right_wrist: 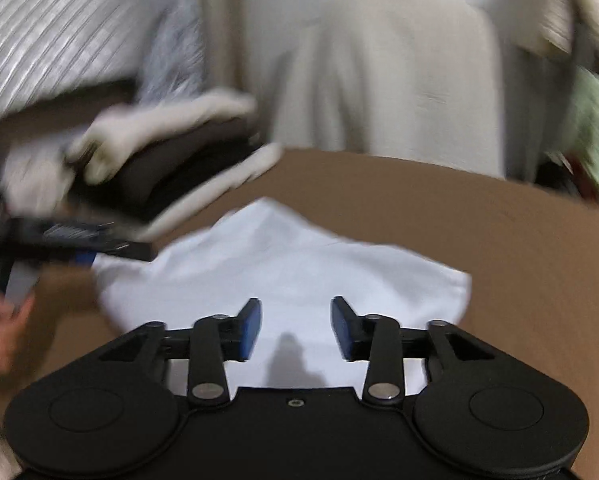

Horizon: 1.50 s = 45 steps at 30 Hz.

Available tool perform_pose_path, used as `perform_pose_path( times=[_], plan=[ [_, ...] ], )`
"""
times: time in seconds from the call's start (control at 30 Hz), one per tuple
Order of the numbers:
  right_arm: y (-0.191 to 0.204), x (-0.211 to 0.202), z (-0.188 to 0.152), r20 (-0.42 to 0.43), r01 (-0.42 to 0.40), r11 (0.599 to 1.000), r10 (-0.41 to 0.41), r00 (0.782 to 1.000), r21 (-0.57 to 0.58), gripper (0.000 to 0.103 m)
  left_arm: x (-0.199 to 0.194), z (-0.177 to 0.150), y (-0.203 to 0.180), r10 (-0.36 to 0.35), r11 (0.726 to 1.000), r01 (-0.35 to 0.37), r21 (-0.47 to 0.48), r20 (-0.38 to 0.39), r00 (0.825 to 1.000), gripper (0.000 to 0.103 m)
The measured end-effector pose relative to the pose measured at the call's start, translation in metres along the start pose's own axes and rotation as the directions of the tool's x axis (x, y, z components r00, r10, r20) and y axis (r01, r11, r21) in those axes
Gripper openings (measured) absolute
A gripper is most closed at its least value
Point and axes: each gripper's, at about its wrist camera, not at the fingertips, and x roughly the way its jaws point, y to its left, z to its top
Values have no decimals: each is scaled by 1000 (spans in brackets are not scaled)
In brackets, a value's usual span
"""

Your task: Fold clothes

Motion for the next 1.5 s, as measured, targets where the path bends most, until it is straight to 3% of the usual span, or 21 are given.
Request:
perform_pose_path(
  times=[0.1,0.2,0.3,0.33,0.43,0.53,0.57,0.67,0.8,0.83,0.93,1.0,1.1,1.2,1.27,1.3,1.33,1.37,1.43,1.47,1.5],
  plan=[
    [-5,23,-21,-83,-30,998,36,996,63,59,5,-13,14,-7,997,6,-82,-5,1000,76],
    [-23,19,-40,-120,-23,989,41,992,147,59,3,-10,7,34,999,-34,12,0,999,76],
    [-25,12,-47,-158,11,998,0,987,69,59,2,-7,-1,74,992,-75,103,9,997,81],
    [-24,9,-47,-174,21,999,-12,985,50,59,2,-6,2,77,993,-77,85,7,997,86],
    [-25,0,-44,-215,47,998,-37,976,39,61,2,-2,12,87,996,-87,34,2,996,86],
    [-29,-2,-45,-243,66,996,-50,969,56,68,-6,1,25,206,978,-207,26,44,978,83],
    [-32,-4,-47,-249,70,994,-48,967,81,69,-10,2,30,198,980,-199,10,41,979,81],
    [-46,-9,-49,-265,76,982,-27,964,175,70,-23,7,50,59,989,-59,-136,-5,998,75],
    [-55,-16,-47,-271,104,975,-49,961,196,70,-46,7,63,-51,971,44,-237,-26,998,77],
    [-57,-18,-45,-269,111,974,-55,961,197,70,-50,5,65,-75,964,64,-258,-30,997,78],
    [-71,-26,-42,-237,93,957,-27,971,274,71,-34,-10,76,-216,902,163,-400,-89,972,79],
    [-83,-24,-40,-195,44,934,28,980,356,71,-14,-18,74,-228,885,141,-444,-149,962,80],
    [-101,5,-36,-187,-19,892,115,976,451,72,-9,-14,62,-231,903,180,-391,-87,969,90],
    [-123,42,-31,-205,9,852,116,972,524,72,2,-11,64,-296,868,262,-421,-17,955,94],
    [-140,59,-31,-144,0,799,108,984,602,76,12,-12,67,-312,850,299,-433,43,949,95],
    [-142,66,-28,-124,-13,799,109,986,602,76,15,-12,68,-312,848,316,-425,81,947,93],
    [-141,71,-25,-112,-26,812,112,987,584,75,19,-12,69,-311,847,331,-416,117,943,68],
    [-140,76,-21,-99,-40,824,116,988,565,68,23,-10,65,-291,866,315,-388,121,949,37],
    [-135,83,-13,-81,-60,855,119,990,515,31,27,-10,62,-268,876,295,-383,124,956,27],
    [-130,78,-8,-62,-69,871,113,992,487,25,28,-9,60,-256,879,285,-381,126,958,17],
    [-125,71,-3,-35,-79,884,107,994,460,21,22,-7,61,-253,872,286,-397,135,958,15]
  ],
)
